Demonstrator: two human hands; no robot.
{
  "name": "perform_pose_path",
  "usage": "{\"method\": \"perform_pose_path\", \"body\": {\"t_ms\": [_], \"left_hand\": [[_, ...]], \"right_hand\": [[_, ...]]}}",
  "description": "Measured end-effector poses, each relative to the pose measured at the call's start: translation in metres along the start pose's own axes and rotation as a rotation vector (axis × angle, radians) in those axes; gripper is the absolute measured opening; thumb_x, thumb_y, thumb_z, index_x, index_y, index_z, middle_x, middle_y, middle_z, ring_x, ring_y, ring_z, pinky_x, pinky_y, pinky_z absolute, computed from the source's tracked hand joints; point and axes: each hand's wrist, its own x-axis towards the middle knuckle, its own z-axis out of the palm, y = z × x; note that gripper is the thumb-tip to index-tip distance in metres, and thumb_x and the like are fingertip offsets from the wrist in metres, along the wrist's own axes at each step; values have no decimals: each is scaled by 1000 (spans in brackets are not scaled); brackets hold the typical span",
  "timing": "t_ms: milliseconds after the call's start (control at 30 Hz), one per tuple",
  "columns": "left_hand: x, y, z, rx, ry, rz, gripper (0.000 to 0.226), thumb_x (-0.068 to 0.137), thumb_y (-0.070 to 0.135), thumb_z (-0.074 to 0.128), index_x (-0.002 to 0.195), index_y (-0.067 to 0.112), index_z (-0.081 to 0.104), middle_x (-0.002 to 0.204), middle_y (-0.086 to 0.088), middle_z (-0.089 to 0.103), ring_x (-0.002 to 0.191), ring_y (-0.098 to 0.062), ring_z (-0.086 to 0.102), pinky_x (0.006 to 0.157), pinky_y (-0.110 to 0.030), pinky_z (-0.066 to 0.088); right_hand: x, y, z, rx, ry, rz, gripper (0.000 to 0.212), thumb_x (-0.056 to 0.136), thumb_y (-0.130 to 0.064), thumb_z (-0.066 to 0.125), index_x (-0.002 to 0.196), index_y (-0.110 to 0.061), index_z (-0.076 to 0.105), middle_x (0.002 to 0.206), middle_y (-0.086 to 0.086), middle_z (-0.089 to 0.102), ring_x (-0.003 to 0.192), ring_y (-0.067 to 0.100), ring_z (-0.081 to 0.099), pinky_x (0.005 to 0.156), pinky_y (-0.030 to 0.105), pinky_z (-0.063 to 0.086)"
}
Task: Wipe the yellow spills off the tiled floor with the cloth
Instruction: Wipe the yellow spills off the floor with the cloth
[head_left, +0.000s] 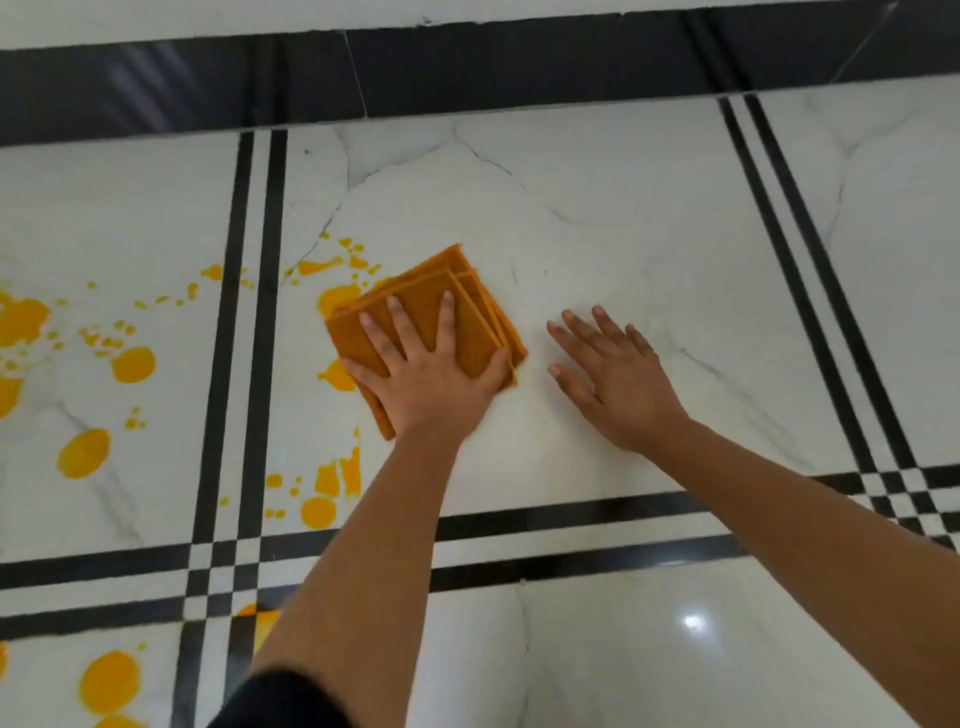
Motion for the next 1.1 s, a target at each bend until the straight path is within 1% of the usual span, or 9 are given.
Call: {"method": "perform_pose_path", "body": {"t_ms": [100,167,333,433,533,700,900,1033,1100], "left_hand": [[-43,-19,7,66,26,237,86,69,84,13,142,47,-10,157,-12,-7,140,-42,-12,103,-68,-6],[-25,-30,1,108,2,281,85,66,85,14,141,50,-7,157,-9,-5,141,-40,-10,104,-68,-2],[57,-17,-16,24,-27,-34,85,69,84,12,142,47,-12,156,-10,-14,140,-40,-16,105,-69,-3],[8,-23,-2,97,-14,311,87,66,87,10,141,49,-13,156,-10,-11,140,-41,-12,103,-70,-1],[-3,-41,0,184,8,629,84,71,85,17,144,46,2,156,-12,7,141,-43,4,100,-74,15],[55,3,-11,69,-33,136,84,70,83,15,140,49,-15,156,-9,-14,140,-38,-16,106,-68,-2],[6,-23,1,128,16,480,84,67,86,13,140,51,-10,157,-9,-5,142,-39,-8,105,-67,-1],[57,-1,-11,51,-17,129,84,70,84,16,141,48,-13,156,-8,-12,141,-38,-15,107,-67,-2],[40,-1,-7,59,12,182,84,69,84,10,140,48,-16,156,-9,-13,140,-39,-16,106,-67,-4]], "right_hand": [[26,-2,-3,48,101,9,74,82,-60,2,148,-29,17,156,-5,16,145,17,4,115,38,3],[40,-3,-4,62,110,9,69,87,-59,8,148,-29,16,156,-4,16,145,17,4,115,39,3],[61,-5,0,90,135,30,63,89,-53,15,148,-29,17,157,-4,15,145,17,4,115,38,2],[62,5,3,61,130,38,63,89,-53,13,148,-29,16,157,-3,13,145,17,3,115,37,1],[57,12,6,-7,124,36,71,85,-57,1,148,-28,14,157,-2,11,145,19,2,115,39,2],[50,17,12,-4,167,98,74,81,-59,-3,148,-30,11,157,-5,9,145,16,0,114,36,-3],[49,18,14,-25,168,112,74,82,-57,-4,149,-27,9,158,-4,8,145,16,-1,114,35,-5],[49,15,14,-11,191,114,74,82,-55,-1,148,-26,15,157,-3,13,145,18,4,114,36,-2],[49,15,13,-9,184,114,76,81,-56,-3,148,-26,14,157,-3,12,145,17,2,115,36,-2]]}}
